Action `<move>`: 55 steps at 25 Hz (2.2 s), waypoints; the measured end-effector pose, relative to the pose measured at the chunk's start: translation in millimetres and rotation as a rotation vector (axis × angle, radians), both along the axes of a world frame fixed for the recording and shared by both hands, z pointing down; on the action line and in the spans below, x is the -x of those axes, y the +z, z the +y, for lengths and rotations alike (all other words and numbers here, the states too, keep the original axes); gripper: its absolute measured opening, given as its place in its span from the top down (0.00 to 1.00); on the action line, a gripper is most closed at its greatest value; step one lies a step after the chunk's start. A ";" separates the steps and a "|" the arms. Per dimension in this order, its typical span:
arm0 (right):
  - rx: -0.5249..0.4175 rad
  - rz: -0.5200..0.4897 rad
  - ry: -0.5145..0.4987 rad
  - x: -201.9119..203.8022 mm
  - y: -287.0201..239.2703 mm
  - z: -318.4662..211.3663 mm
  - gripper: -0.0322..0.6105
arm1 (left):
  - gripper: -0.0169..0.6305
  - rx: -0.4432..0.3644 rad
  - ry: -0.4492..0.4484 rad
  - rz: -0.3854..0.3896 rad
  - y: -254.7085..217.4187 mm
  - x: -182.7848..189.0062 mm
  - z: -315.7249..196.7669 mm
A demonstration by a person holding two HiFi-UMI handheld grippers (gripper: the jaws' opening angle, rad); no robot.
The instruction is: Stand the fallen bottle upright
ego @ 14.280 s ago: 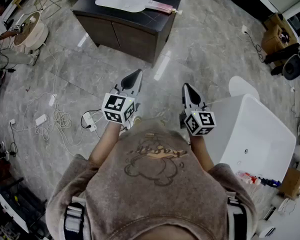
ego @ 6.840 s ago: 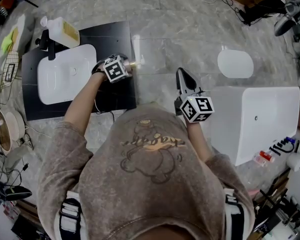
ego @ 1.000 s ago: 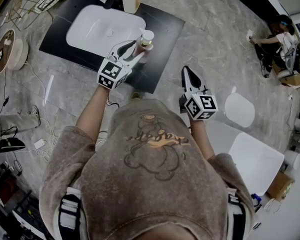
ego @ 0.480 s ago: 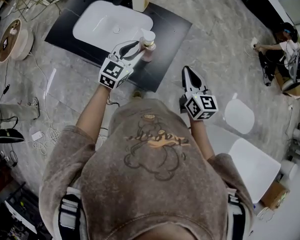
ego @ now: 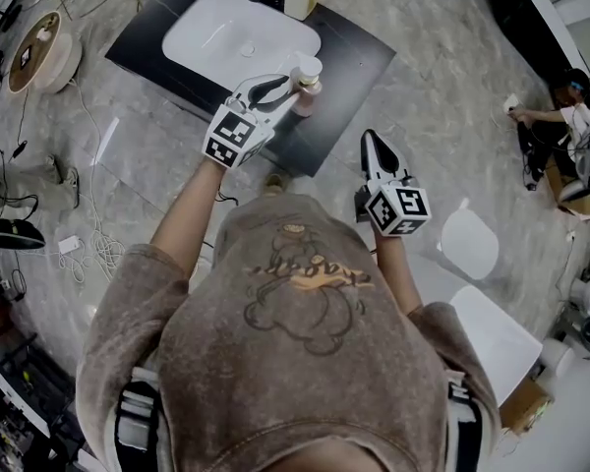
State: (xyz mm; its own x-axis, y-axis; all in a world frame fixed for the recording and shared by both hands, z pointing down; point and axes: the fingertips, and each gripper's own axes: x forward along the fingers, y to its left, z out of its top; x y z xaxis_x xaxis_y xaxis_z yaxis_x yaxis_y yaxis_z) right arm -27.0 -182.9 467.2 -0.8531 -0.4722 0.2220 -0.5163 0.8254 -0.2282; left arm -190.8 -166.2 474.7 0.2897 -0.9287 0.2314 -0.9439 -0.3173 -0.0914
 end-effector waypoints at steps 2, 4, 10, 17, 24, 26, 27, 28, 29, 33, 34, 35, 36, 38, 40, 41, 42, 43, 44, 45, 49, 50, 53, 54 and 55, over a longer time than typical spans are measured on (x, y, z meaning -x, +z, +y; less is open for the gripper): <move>0.001 -0.004 -0.014 3.5 0.0 1.9 0.95 | 0.76 -0.001 -0.014 0.007 -4.5 0.6 4.6; 0.002 -0.008 -0.030 7.5 0.7 3.7 0.95 | 0.76 0.009 -0.032 0.009 -7.9 2.0 9.6; 0.005 -0.016 -0.077 18.3 -0.9 11.4 0.95 | 0.76 0.013 -0.081 0.070 -24.9 4.4 31.2; -0.006 -0.024 -0.112 28.0 -6.7 19.5 0.95 | 0.76 -0.018 -0.160 0.146 -40.7 8.0 61.2; -0.018 -0.032 -0.109 28.0 -13.3 21.9 0.95 | 0.76 -0.046 -0.265 0.197 -46.4 18.1 88.4; -0.022 -0.034 -0.110 28.2 -13.9 21.8 0.95 | 0.76 -0.053 -0.280 0.198 -48.2 21.4 91.5; -0.025 -0.034 -0.111 28.2 -14.4 22.0 0.95 | 0.76 -0.056 -0.287 0.197 -49.3 23.1 93.1; -0.028 -0.032 -0.111 28.1 -15.2 22.3 0.95 | 0.76 -0.058 -0.294 0.197 -50.2 24.7 94.9; -0.032 -0.031 -0.110 27.9 -16.2 22.6 0.95 | 0.76 -0.059 -0.300 0.197 -50.6 26.0 96.6; -0.049 -0.034 -0.100 26.1 -19.8 22.9 0.95 | 0.77 -0.060 -0.301 0.209 -45.6 24.9 101.3; -0.054 -0.037 -0.099 25.6 -20.1 22.9 0.95 | 0.79 -0.058 -0.301 0.210 -42.6 23.7 102.0; -0.058 -0.039 -0.097 25.2 -20.2 23.0 0.95 | 0.81 -0.055 -0.304 0.209 -39.1 22.7 102.5; -0.063 -0.039 -0.096 24.9 -20.0 23.1 0.95 | 0.82 -0.052 -0.308 0.207 -35.3 21.9 103.2; -0.068 -0.037 -0.092 24.1 -19.0 23.7 0.95 | 0.86 -0.045 -0.317 0.206 -28.2 20.4 104.6; -0.072 -0.032 -0.091 23.0 -17.6 24.3 0.95 | 0.89 -0.041 -0.321 0.207 -23.4 18.5 105.4; -0.074 -0.029 -0.090 22.3 -16.7 24.3 0.95 | 0.90 -0.039 -0.324 0.206 -21.4 17.8 105.5; -0.074 -0.026 -0.089 21.6 -15.6 24.1 0.95 | 0.91 -0.037 -0.328 0.206 -19.2 17.5 105.5; -0.074 -0.023 -0.089 21.0 -14.2 24.0 0.95 | 0.92 -0.034 -0.333 0.207 -16.6 17.5 105.5; -0.074 -0.019 -0.088 20.5 -12.7 23.8 0.95 | 0.93 -0.030 -0.340 0.209 -13.6 17.9 105.7; -0.074 -0.016 -0.088 20.3 -11.1 23.8 0.95 | 0.94 -0.026 -0.347 0.212 -10.4 18.4 105.8; -0.077 0.001 -0.096 20.5 -2.9 23.9 0.95 | 0.95 -0.011 -0.367 0.230 1.8 19.8 106.5; -0.077 0.003 -0.098 20.9 -1.3 24.4 0.95 | 0.95 -0.011 -0.372 0.235 3.2 20.2 107.3; -0.077 0.005 -0.099 21.5 -0.2 25.8 0.95 | 0.95 -0.014 -0.384 0.241 2.5 20.7 110.1; -0.076 0.005 -0.098 21.3 -0.5 26.0 0.95 | 0.95 -0.015 -0.386 0.240 1.7 20.6 110.6; -0.075 0.004 -0.097 21.0 -0.6 25.9 0.95 | 0.95 -0.016 -0.388 0.239 1.1 20.8 110.9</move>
